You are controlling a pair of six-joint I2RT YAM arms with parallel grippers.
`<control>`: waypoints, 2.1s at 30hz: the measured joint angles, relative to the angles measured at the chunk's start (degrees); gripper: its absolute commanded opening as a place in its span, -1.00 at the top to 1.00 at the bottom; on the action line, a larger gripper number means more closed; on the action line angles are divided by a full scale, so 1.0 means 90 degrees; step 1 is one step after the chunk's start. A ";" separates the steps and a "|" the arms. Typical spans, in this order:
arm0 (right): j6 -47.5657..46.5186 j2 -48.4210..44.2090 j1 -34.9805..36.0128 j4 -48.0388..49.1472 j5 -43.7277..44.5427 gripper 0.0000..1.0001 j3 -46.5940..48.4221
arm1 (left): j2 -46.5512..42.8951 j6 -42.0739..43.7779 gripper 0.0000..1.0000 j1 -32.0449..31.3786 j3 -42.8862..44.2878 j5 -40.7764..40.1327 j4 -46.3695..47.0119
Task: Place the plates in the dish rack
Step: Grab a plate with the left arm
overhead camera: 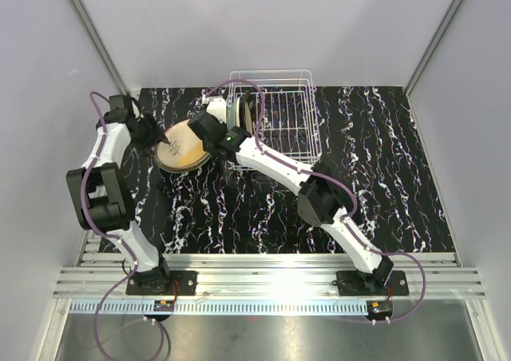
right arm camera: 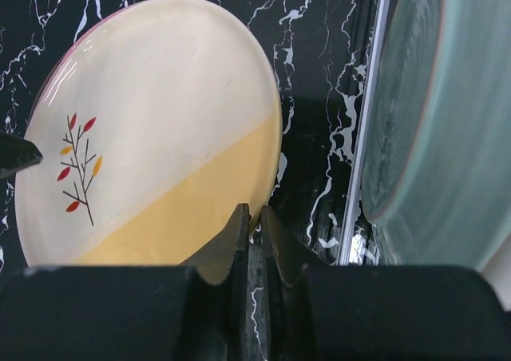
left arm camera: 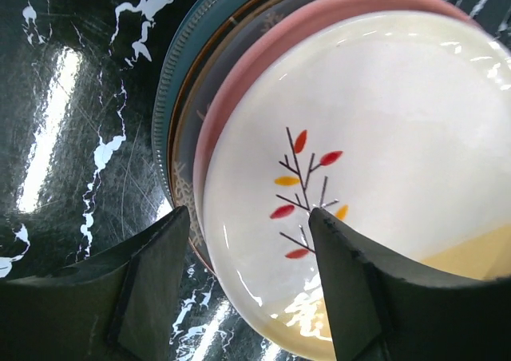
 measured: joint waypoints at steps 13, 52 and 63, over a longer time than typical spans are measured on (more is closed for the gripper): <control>0.0347 -0.0605 0.0204 0.0083 -0.0185 1.00 -0.0886 | -0.0189 0.0051 -0.01 0.0000 0.0000 0.0253 0.0039; -0.2045 0.0357 -0.0323 0.1107 -0.1462 0.32 0.0755 | -0.0172 -0.0012 -0.52 0.0833 0.0002 0.0585 0.0364; -0.1846 0.1392 -0.0539 0.1324 -0.1928 0.41 0.1032 | 0.0206 -0.0126 -0.52 0.0899 0.0002 0.0639 0.0393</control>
